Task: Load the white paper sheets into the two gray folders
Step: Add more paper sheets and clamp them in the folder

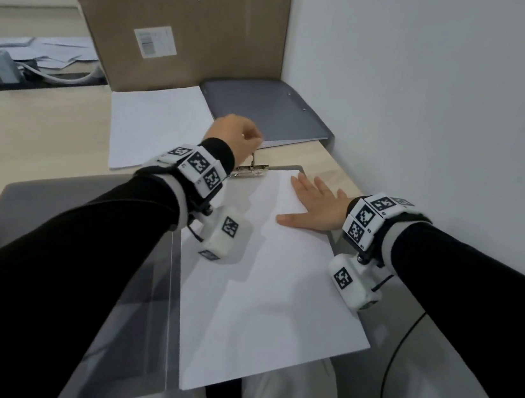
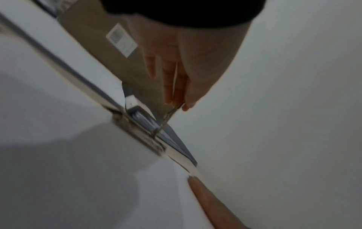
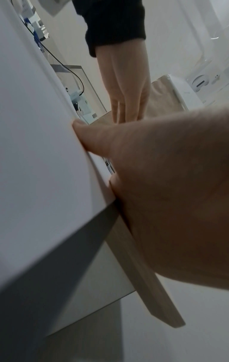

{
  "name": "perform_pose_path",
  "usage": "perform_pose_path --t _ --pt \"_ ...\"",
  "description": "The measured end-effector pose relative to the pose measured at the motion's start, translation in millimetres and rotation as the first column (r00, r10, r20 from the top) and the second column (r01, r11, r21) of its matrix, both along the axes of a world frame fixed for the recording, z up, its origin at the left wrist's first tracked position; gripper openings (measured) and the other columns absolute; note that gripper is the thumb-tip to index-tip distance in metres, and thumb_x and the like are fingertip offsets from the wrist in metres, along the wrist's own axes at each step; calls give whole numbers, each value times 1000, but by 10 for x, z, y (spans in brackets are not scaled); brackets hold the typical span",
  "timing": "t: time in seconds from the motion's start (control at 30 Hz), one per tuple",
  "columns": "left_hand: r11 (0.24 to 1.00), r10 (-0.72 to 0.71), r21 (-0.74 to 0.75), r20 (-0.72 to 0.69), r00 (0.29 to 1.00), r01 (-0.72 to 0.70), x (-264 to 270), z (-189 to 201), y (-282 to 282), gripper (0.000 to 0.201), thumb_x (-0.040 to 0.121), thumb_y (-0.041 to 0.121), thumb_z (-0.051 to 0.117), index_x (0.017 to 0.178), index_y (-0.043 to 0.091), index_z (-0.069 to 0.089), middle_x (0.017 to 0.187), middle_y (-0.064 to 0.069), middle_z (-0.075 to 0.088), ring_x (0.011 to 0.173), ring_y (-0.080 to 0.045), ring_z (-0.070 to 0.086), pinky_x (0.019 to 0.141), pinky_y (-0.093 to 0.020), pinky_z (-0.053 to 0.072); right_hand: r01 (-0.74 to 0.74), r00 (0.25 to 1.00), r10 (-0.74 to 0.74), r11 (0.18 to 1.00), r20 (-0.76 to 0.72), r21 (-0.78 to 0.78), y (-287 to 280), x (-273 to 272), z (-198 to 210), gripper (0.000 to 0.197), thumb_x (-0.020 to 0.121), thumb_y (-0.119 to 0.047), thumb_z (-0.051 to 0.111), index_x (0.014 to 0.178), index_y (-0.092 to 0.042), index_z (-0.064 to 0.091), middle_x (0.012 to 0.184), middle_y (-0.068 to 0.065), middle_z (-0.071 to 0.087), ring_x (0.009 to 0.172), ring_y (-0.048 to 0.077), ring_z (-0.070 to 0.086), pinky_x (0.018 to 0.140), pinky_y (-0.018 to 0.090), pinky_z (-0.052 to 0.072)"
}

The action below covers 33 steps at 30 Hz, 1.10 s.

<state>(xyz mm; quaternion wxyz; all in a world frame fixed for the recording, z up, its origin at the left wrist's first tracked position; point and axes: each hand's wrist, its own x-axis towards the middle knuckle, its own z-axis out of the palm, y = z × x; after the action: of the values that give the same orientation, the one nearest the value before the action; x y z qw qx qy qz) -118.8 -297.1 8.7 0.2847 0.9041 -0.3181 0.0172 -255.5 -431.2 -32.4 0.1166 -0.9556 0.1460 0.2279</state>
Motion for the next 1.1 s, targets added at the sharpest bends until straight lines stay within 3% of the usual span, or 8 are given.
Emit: perform_pose_path --t 0.17,0.33,0.47,0.57,0.8,0.93,1.03,1.1 --pt "952 52 300 56 997 -66 133 -2 363 32 91 30 47 105 18 73 117 -6 68 110 -28 60 97 -35 48 1 1000 -1 1000 5 7 -11 -9 -8 97 82 -75 34 150 -28 -17 157 -12 -24 148 16 -18 118 52 -6" --pt "873 -8 487 -6 1000 10 161 -102 463 34 93 21 44 120 20 64 129 -5 58 121 -28 52 104 -37 42 5 1000 -5 1000 -3 1 -4 -6 -7 97 82 -75 34 150 -28 -17 157 -12 -25 148 16 -18 118 52 -6" --pt "815 -3 576 -121 993 73 182 -186 463 34 94 18 38 112 3 62 116 -12 61 101 -27 54 93 -32 42 -1 1000 1 1000 -13 0 1 -8 -1 97 82 -75 34 150 -29 -17 157 -13 -25 147 15 -18 118 51 -6" --pt "805 14 583 -196 981 105 117 -212 414 35 97 13 32 116 -3 57 127 -19 57 110 -31 54 104 -37 40 3 1000 -3 1000 -18 2 -4 -11 5 97 82 -75 34 150 -30 -18 156 -14 -26 147 14 -19 118 51 -6" --pt "873 128 488 -257 958 15 -25 -196 454 46 103 21 20 135 -2 44 143 -19 45 132 -32 42 110 -37 32 5 1000 -5 1000 -31 15 27 -19 66 96 83 -73 35 150 -27 -17 157 -12 -25 147 14 -18 119 51 -5" --pt "962 132 272 -455 881 -4 -26 -125 541 39 102 24 32 134 7 46 137 -14 47 127 -22 44 98 -9 36 25 998 -21 998 -60 66 6 35 208 87 89 -67 29 153 -18 -7 160 -4 -16 149 19 -11 121 42 -4" --pt "991 134 69 -450 883 -115 92 -76 705 48 96 21 46 143 10 40 148 -7 42 136 -22 39 111 -22 27 46 999 -46 998 0 49 46 121 402 65 95 -57 29 138 -11 41 149 -2 36 141 21 27 115 32 17" --pt "969 189 -57 -460 868 -241 237 -10 866 46 93 14 50 138 8 47 143 -12 48 131 -26 46 110 -27 32 45 991 -50 998 125 44 115 201 540 50 97 -47 39 125 -9 55 132 0 53 131 24 40 108 31 27"
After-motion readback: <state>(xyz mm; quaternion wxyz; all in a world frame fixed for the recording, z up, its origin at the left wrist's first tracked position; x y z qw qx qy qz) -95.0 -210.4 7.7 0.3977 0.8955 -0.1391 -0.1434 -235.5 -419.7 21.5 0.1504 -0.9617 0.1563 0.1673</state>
